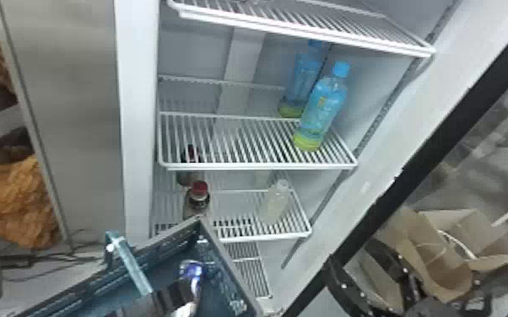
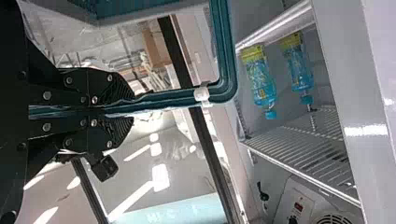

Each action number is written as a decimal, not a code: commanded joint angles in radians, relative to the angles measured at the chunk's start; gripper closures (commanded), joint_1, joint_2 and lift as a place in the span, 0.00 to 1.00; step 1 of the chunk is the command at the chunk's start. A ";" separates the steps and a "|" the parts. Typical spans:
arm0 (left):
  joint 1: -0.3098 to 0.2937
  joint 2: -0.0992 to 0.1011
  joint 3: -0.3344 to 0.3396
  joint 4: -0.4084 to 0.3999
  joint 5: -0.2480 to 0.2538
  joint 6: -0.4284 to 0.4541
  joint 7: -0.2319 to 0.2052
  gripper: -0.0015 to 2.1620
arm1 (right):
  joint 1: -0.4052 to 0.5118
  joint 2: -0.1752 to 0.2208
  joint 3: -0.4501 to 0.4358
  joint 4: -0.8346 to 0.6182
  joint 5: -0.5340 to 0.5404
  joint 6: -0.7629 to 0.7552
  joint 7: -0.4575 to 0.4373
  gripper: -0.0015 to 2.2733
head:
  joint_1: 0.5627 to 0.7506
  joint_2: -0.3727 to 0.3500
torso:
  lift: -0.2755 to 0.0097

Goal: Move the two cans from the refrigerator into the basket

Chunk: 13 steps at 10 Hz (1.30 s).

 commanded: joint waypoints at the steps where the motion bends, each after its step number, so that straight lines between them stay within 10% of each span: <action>1: 0.000 -0.001 0.002 0.000 0.000 0.000 0.000 0.56 | 0.017 0.001 0.000 -0.002 -0.006 -0.001 0.007 0.12 | 0.70 0.03 | 0.84; 13: 0.000 -0.002 0.004 0.000 -0.002 0.000 0.000 0.56 | 0.091 0.028 0.000 -0.054 0.012 -0.001 0.009 0.12 | 0.70 0.03 | 0.84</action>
